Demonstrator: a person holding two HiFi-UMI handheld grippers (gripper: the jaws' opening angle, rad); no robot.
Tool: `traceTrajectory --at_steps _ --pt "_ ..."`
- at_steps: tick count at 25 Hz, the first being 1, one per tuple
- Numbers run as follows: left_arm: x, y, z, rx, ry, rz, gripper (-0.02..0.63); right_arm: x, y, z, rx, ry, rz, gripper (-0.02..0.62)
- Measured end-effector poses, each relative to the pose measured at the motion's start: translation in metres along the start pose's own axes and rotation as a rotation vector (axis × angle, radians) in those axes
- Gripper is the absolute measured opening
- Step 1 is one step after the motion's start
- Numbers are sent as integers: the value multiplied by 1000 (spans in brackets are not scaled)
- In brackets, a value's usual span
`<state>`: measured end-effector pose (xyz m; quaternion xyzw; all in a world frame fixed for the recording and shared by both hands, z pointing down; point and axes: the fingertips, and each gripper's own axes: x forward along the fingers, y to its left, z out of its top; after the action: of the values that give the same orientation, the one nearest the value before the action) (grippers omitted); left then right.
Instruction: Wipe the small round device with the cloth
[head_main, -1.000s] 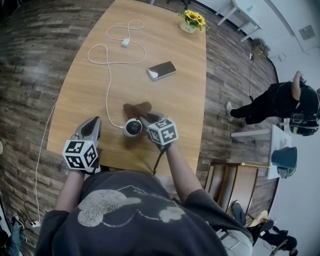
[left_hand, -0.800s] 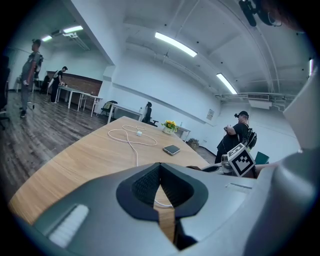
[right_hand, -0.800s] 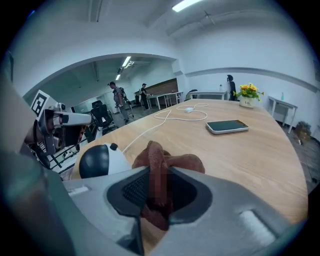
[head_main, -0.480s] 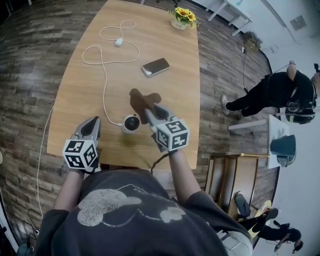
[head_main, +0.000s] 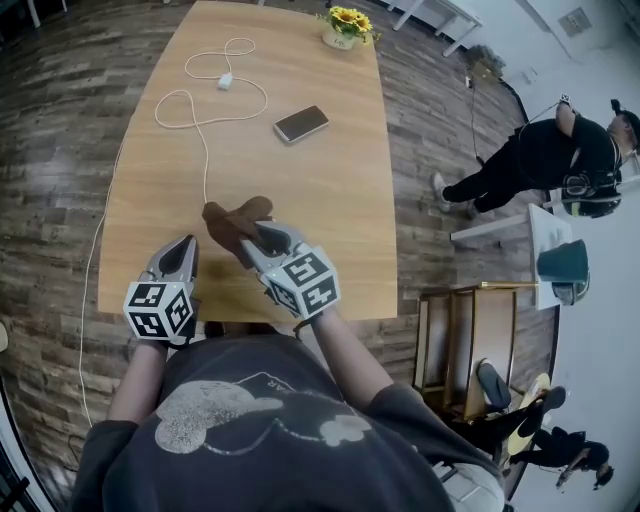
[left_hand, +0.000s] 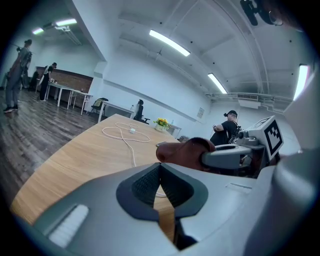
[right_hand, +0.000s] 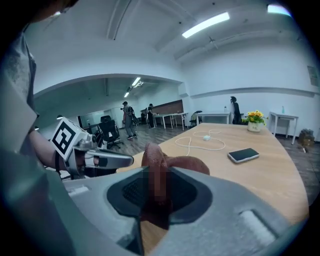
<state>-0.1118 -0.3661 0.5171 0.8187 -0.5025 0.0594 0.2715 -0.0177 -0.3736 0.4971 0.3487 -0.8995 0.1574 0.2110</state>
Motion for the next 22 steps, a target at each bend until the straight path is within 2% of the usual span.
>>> traceTrajectory --at_steps 5,11,22 --pt "-11 15 -5 -3 10 6 18 18 11 -40 32 94 -7 78" --pt "-17 26 -12 -10 27 0 18 28 20 -69 58 150 -12 78" --pt "-24 29 -17 -9 51 -29 18 27 18 -112 134 216 -72 78"
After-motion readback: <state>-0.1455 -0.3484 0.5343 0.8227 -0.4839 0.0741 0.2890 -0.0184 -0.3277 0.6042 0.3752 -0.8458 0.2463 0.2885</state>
